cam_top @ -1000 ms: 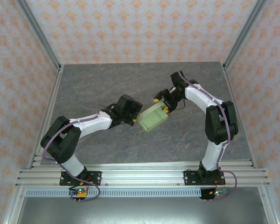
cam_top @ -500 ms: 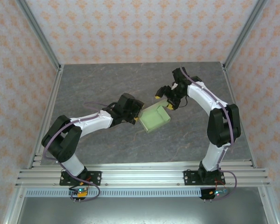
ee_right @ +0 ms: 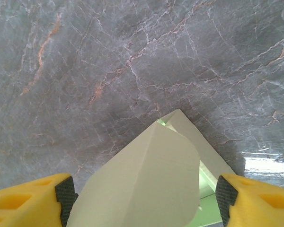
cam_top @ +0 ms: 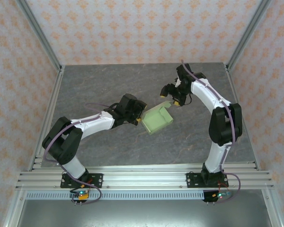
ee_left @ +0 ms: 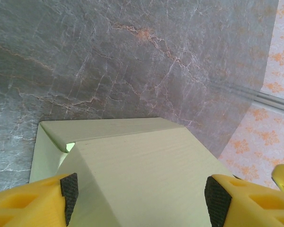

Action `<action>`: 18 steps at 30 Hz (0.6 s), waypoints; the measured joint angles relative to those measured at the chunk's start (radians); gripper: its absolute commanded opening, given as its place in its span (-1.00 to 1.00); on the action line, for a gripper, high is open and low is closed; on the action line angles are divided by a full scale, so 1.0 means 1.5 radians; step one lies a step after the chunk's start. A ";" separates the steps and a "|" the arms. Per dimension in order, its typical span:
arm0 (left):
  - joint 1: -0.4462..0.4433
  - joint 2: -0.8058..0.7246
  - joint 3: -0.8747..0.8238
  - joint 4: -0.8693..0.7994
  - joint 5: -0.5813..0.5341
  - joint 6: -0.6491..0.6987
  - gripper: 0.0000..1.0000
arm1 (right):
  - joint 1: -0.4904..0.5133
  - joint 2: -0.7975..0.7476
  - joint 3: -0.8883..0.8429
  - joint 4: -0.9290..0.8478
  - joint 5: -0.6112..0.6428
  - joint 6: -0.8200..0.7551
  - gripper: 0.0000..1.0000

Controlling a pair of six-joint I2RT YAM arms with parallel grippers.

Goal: Fold the paper box

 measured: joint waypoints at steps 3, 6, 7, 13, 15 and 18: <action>0.000 0.000 0.000 -0.003 0.002 -0.006 0.44 | 0.005 0.005 -0.004 0.011 -0.020 0.024 0.45; -0.004 0.000 0.000 0.003 0.004 -0.022 0.42 | 0.011 0.005 -0.025 0.036 -0.046 0.065 0.35; -0.006 0.000 0.000 0.005 0.005 -0.027 0.42 | 0.011 0.005 -0.035 0.044 -0.053 0.078 0.33; -0.018 0.000 0.000 0.006 0.012 -0.045 0.39 | 0.018 0.004 -0.065 0.063 -0.066 0.136 0.20; -0.018 0.000 0.000 0.006 0.012 -0.050 0.35 | 0.020 0.002 -0.069 0.069 -0.067 0.146 0.17; -0.018 0.003 0.000 0.006 0.012 -0.056 0.27 | 0.020 -0.005 -0.077 0.075 -0.067 0.154 0.13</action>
